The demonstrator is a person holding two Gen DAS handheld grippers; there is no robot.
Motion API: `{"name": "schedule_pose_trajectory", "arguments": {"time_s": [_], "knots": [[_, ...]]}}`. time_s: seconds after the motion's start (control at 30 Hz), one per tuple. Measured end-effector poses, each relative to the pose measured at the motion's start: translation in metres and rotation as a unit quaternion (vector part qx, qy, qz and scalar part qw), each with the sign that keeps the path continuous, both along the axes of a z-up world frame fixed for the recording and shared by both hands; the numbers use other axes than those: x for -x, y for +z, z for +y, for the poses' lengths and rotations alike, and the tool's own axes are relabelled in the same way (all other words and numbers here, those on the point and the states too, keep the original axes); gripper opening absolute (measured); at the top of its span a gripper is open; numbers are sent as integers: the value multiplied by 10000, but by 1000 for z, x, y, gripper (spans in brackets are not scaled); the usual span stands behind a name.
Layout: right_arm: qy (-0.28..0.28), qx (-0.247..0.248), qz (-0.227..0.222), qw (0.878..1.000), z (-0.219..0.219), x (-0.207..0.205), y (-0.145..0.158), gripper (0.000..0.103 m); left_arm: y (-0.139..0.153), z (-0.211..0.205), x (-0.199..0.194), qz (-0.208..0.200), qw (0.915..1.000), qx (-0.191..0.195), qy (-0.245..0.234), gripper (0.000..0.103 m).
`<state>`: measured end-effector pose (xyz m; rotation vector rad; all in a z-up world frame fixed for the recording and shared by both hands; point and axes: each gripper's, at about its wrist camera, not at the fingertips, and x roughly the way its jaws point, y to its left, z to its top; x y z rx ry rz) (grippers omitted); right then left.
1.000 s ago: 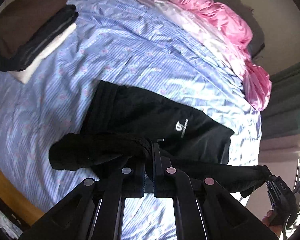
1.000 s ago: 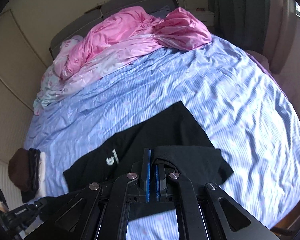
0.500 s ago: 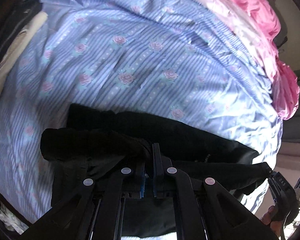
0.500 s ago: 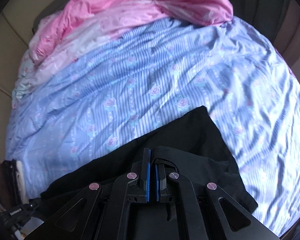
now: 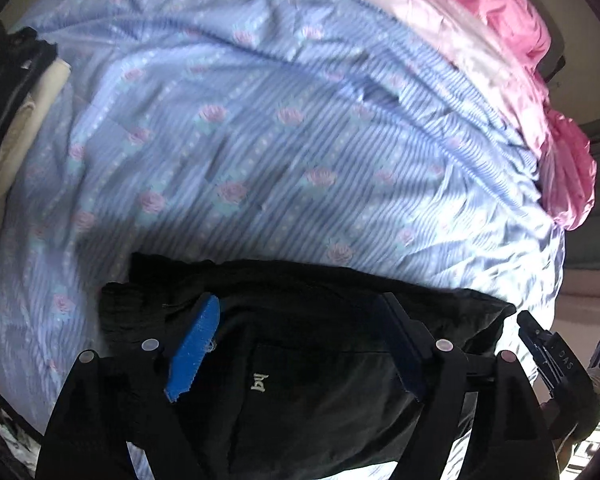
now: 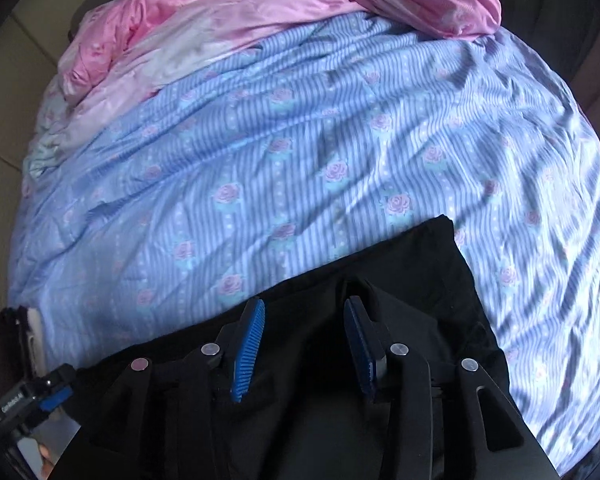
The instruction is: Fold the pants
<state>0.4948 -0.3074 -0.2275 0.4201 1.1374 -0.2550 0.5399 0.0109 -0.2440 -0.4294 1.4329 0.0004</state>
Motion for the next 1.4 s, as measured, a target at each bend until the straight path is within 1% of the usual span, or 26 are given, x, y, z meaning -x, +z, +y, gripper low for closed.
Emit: {"name": "schedule_pose_trajectory", "arguments": {"time_s": [0.07,0.1,0.2,0.27,0.3,0.33,0.4,0.43,0.53,0.63,0.73,0.9,0.97,1.07,1.17,1.23,1.3,1.4], "knots": [[76,-21,-166,9998,5,4,14,43,13,7,3,-151,9998,-90,-72,80],[148,82,-275,9995,10,6,22,43,16,8,3,-215,9996,-149,-105,80],[417,519,-516,9964,25,14,44,43,36,14,11,-476,9968,-522,-367,80],[526,699,-641,9941,31,25,55,43,50,10,23,-699,9932,-637,-681,80],[569,708,-703,9934,32,32,59,44,55,7,30,-806,9910,-667,-838,80],[607,676,-753,9930,31,40,62,48,62,0,41,-950,9869,-713,-1088,80],[713,546,-882,9920,28,61,67,52,71,-11,57,-1197,9803,-742,-1386,80],[760,519,-919,9915,26,71,69,52,78,-18,71,-1344,9762,-735,-1534,80],[847,590,-915,9904,19,105,71,52,84,-35,98,-1503,9713,-546,-1763,80],[775,644,-870,9911,4,145,71,52,82,-55,120,-1495,9682,-411,-1962,80],[639,645,-783,9928,-13,177,65,52,71,-81,146,-1370,9639,-341,-2258,80],[396,696,-401,9960,-44,225,40,52,50,-118,180,-1132,9572,-351,-2639,80],[377,714,-334,9962,-53,235,32,52,40,-132,190,-1007,9541,-385,-2795,80],[485,602,-277,9966,-63,232,18,52,29,-144,198,-900,9526,-498,-2864,80],[697,608,-328,9952,-64,212,8,52,20,-154,193,-883,9547,-601,-2777,80],[1091,714,-406,9906,-53,191,3,52,15,-160,183,-876,9574,-645,-2676,80],[1562,838,-355,9835,-41,169,-2,52,13,-166,171,-889,9605,-679,-2548,80],[2208,1001,-260,9698,-22,136,-12,52,10,-171,149,-893,9646,-762,-2360,80]]}}
